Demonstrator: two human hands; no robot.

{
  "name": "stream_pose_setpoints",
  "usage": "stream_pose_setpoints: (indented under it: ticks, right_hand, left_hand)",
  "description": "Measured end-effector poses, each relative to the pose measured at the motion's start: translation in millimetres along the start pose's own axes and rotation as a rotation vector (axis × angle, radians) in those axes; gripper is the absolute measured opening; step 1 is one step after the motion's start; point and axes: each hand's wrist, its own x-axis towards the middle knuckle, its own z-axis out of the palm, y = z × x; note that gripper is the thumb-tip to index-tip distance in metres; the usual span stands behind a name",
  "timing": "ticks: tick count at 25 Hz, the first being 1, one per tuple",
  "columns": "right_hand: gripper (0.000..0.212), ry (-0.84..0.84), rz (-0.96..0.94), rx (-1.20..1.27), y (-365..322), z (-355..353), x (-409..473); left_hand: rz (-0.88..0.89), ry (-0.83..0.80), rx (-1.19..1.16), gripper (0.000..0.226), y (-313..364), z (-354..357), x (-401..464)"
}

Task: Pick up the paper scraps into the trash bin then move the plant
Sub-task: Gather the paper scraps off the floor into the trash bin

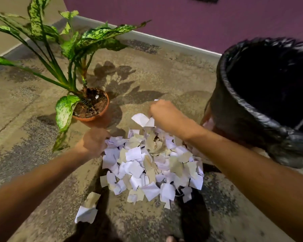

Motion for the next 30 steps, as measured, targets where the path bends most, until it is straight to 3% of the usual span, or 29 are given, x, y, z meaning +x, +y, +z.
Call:
stream_pose_setpoints:
  ticks: [4, 6, 9, 12, 19, 30]
  right_hand:
    - [0.033, 0.189, 0.093, 0.120, 9, -46, -33]
    - [0.034, 0.322, 0.135, 0.151, 12, -74, -50]
    - [0.037, 0.569, 0.248, 0.166, 29, -112, -85]
    - [0.036, 0.698, 0.412, 0.155, 62, -131, -127]
    - [0.036, 0.700, 0.708, 0.182, 125, -116, -186]
    - [0.053, 0.643, 0.743, 0.119, 141, -107, -213]
  left_hand:
    - [0.094, 0.188, -0.027, 0.022, 29, -52, -10]
    - [0.186, 0.386, -0.043, 0.025, 46, -75, -20]
    - [0.302, 0.564, -0.297, 0.026, 83, -107, -40]
    - [0.334, 0.653, -0.599, 0.023, 126, -138, -47]
    - [0.594, 0.757, -0.714, 0.022, 225, -196, -45]
    - [0.784, 0.610, -0.486, 0.059, 279, -194, -35]
